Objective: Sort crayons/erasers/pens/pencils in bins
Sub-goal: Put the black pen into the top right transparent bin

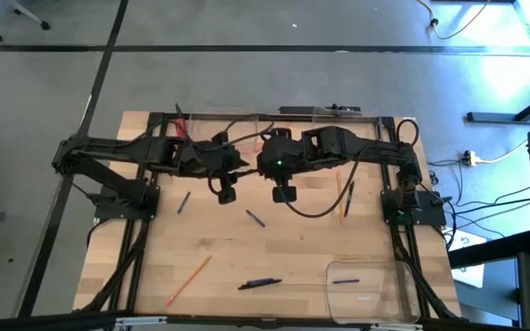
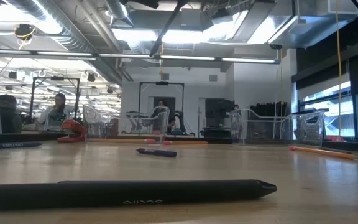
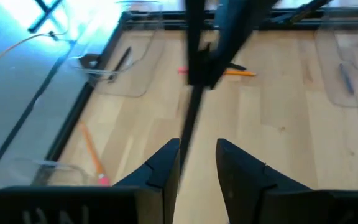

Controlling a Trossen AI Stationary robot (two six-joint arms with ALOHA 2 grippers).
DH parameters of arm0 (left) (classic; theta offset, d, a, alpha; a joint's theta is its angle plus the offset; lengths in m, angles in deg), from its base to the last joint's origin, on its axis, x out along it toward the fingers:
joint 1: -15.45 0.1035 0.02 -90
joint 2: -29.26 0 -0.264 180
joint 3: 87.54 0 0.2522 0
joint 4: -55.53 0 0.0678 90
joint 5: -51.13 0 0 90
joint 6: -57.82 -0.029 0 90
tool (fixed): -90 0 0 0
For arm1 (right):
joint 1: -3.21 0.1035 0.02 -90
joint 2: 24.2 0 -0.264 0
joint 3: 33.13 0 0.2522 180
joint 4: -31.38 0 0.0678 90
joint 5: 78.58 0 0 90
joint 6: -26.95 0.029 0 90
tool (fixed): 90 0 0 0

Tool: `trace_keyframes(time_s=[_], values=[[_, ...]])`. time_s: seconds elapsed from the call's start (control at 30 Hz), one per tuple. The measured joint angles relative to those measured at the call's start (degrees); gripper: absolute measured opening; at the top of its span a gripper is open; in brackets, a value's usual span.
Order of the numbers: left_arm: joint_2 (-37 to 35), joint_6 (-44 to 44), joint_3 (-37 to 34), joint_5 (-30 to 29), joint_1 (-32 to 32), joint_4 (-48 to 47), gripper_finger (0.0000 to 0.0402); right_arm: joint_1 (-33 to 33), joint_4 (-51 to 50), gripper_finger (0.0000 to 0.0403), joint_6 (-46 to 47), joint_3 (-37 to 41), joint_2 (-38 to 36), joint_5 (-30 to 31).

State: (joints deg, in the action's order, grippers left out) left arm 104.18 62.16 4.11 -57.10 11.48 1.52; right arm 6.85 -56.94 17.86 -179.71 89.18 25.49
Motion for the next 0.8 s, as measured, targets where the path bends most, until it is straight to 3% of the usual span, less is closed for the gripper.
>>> trace_keyframes(time_s=[0.17,0.43,0.8], values=[[-2.4,0.8,0.0,-1.8,-0.2,-1.5,0.0096,-0.4,-0.7,0.0042,2.7,0.0,0.0,0.1],[-5.7,1.6,0.0,-1.8,-0.2,-2.1,0.0096,-1.5,-5.5,0.0042,2.9,-2.0,-0.4,5.7],[-6.6,4.3,0.0,-1.9,-0.2,-7.9,0.0096,-7.2,-8.5,0.0042,7.4,-2.1,-10.9,8.7]])
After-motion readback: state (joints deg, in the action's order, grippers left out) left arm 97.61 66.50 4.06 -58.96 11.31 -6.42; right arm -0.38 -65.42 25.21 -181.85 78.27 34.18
